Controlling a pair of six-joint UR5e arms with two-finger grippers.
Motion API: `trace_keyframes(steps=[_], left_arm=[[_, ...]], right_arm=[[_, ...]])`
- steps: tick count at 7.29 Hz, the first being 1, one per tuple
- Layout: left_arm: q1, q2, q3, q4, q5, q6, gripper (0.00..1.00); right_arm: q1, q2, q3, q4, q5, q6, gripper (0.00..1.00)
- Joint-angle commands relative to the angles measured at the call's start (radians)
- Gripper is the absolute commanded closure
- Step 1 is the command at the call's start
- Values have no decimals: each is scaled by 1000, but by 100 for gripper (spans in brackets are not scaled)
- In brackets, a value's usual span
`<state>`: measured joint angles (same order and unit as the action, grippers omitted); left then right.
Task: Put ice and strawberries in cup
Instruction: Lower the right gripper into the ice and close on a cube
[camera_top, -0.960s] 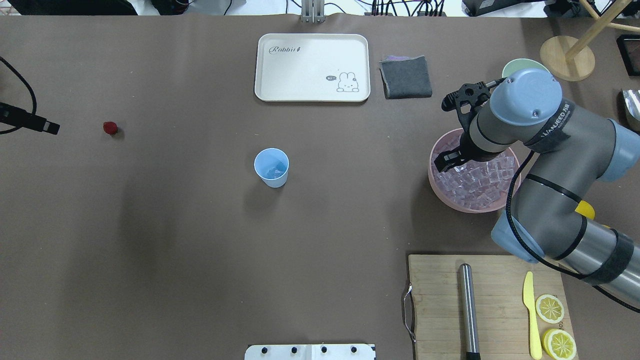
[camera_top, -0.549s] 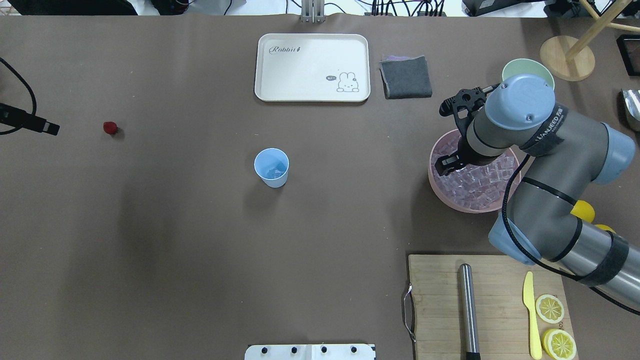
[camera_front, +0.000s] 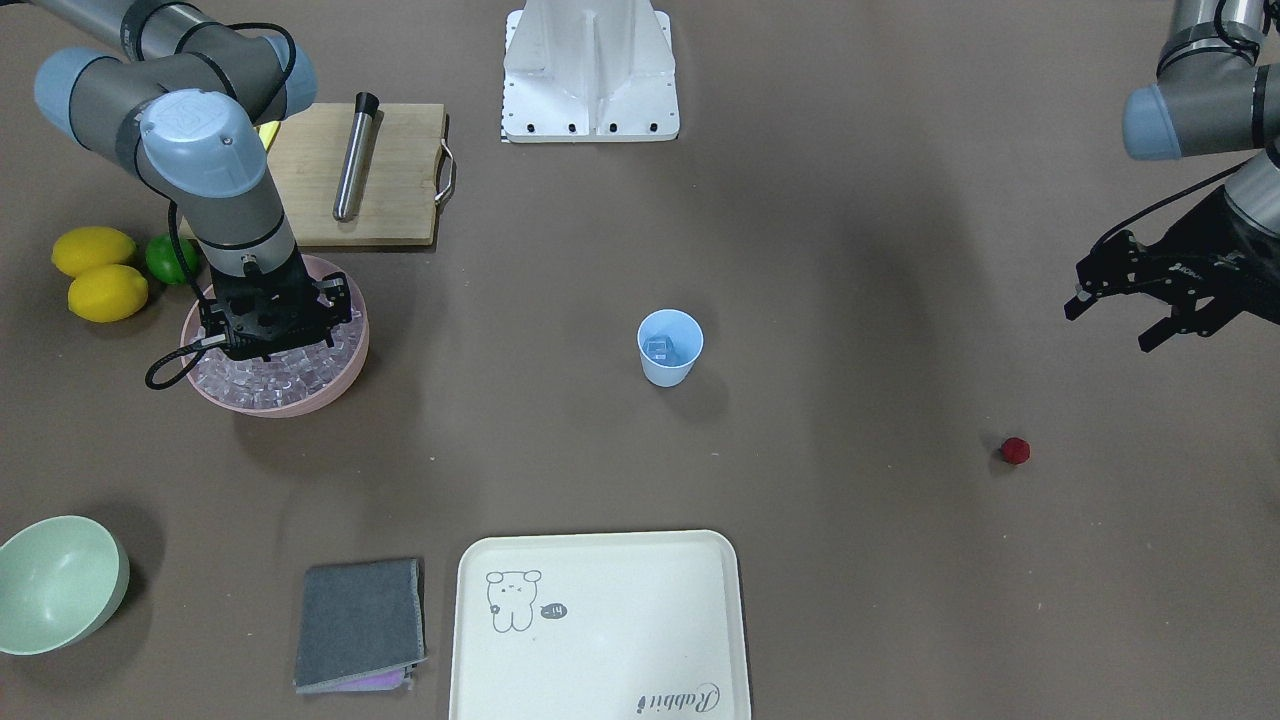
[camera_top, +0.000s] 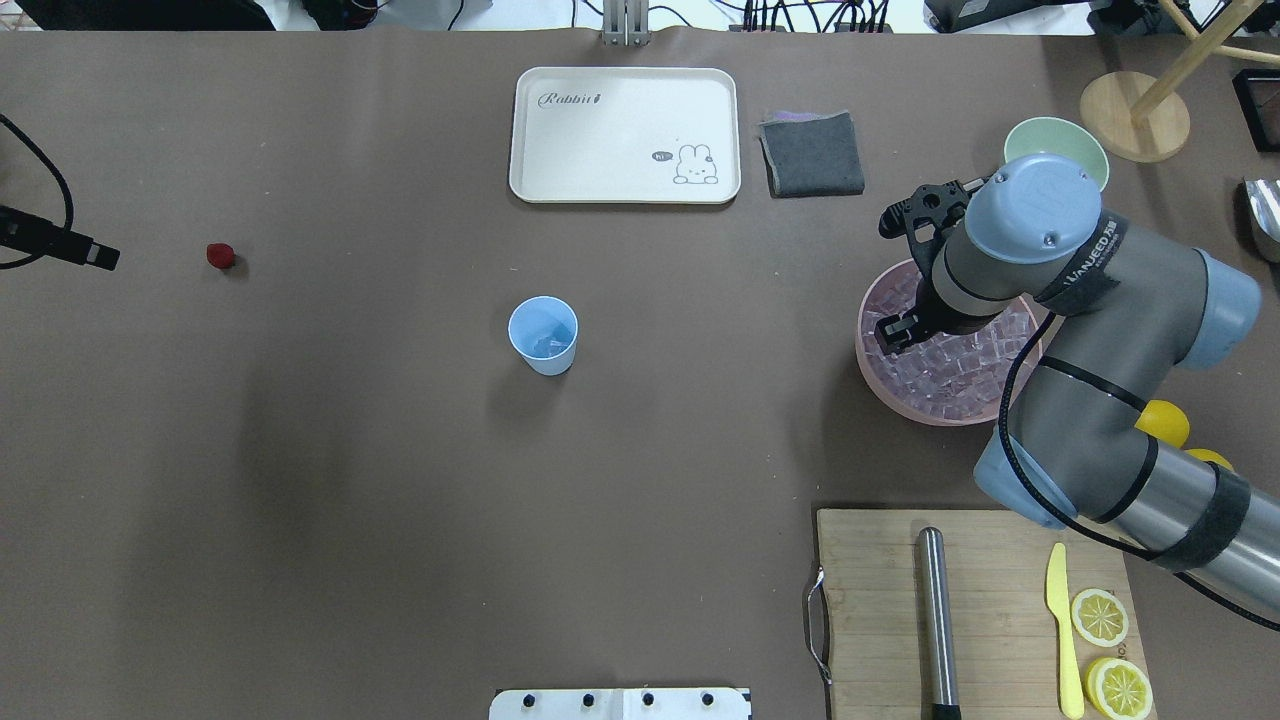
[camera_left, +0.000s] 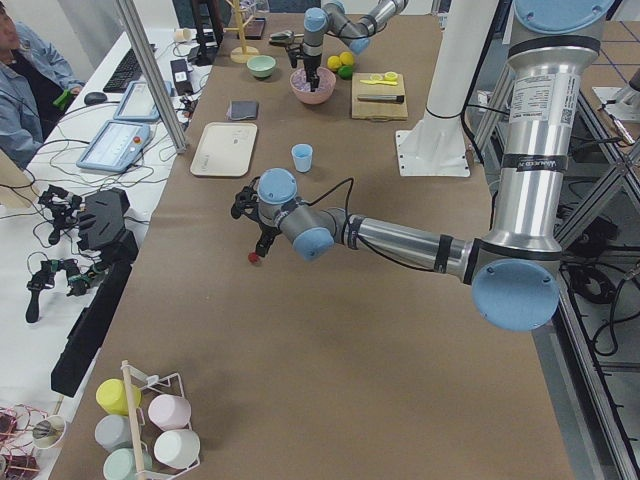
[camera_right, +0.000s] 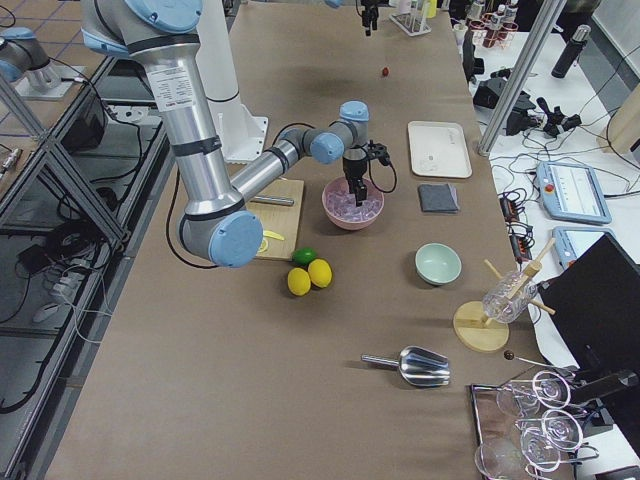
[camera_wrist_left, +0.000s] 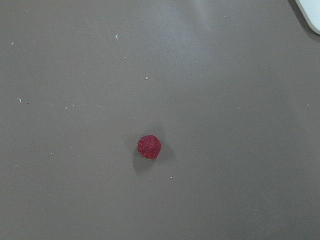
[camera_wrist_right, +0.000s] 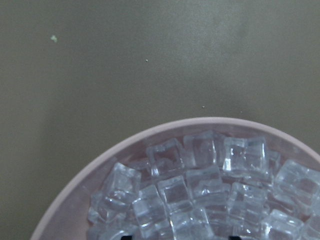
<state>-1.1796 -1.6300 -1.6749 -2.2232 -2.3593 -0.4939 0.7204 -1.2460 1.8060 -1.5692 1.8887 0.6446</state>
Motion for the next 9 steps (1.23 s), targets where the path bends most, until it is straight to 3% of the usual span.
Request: trace_keyframes(steps=[1, 3, 4, 9], left_arm=[[0, 1, 0, -1, 0, 0, 1], [0, -1, 3, 0, 0, 2, 1], [0, -1, 3, 0, 0, 0, 1], [9, -8, 8, 0, 0, -2, 1]], right_arm=[[-3, 8, -8, 0, 0, -9, 37], [-1, 11, -7, 0, 3, -13, 51], [10, 11, -5, 0, 4, -37, 53], [17, 16, -19, 0, -5, -72, 53]])
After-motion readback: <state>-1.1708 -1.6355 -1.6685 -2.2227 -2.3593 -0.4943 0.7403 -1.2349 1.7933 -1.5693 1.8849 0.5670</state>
